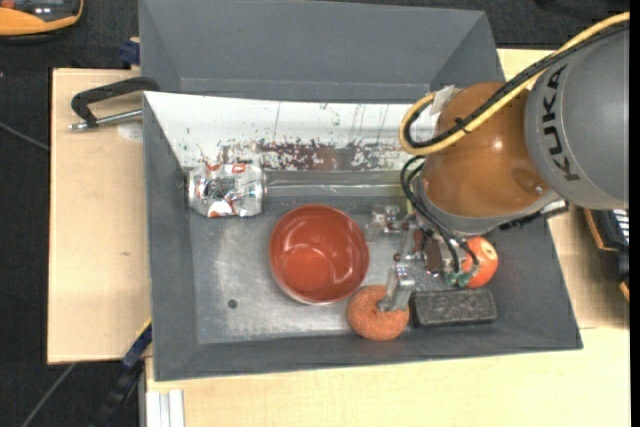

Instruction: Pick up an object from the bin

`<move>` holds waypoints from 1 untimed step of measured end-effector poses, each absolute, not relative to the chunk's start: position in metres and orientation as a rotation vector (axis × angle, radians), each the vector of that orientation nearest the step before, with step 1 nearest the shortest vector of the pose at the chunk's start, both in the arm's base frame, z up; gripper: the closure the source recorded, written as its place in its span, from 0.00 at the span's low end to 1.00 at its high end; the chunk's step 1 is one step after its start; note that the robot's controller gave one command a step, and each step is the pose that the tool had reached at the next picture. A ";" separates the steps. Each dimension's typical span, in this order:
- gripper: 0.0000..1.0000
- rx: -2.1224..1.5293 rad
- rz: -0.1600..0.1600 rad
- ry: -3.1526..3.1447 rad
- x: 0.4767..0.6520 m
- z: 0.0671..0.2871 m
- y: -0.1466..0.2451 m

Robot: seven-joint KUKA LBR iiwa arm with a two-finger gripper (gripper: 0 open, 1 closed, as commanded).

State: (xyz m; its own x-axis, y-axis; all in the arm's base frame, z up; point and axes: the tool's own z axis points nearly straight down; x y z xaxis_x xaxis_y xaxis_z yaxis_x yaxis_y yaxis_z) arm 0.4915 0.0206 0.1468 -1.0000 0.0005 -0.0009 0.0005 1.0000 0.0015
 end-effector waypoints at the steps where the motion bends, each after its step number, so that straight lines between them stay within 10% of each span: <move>1: 0.00 -0.237 0.009 3.131 0.517 0.087 0.103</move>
Offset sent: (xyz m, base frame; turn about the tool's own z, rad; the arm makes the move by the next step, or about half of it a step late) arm 0.0253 0.0779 -0.0580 -0.1445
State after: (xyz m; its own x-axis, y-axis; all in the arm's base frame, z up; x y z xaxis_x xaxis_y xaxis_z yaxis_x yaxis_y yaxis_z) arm 0.5166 0.1031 0.0874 -0.9886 -0.1503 -0.0022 -0.1503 0.9886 0.0055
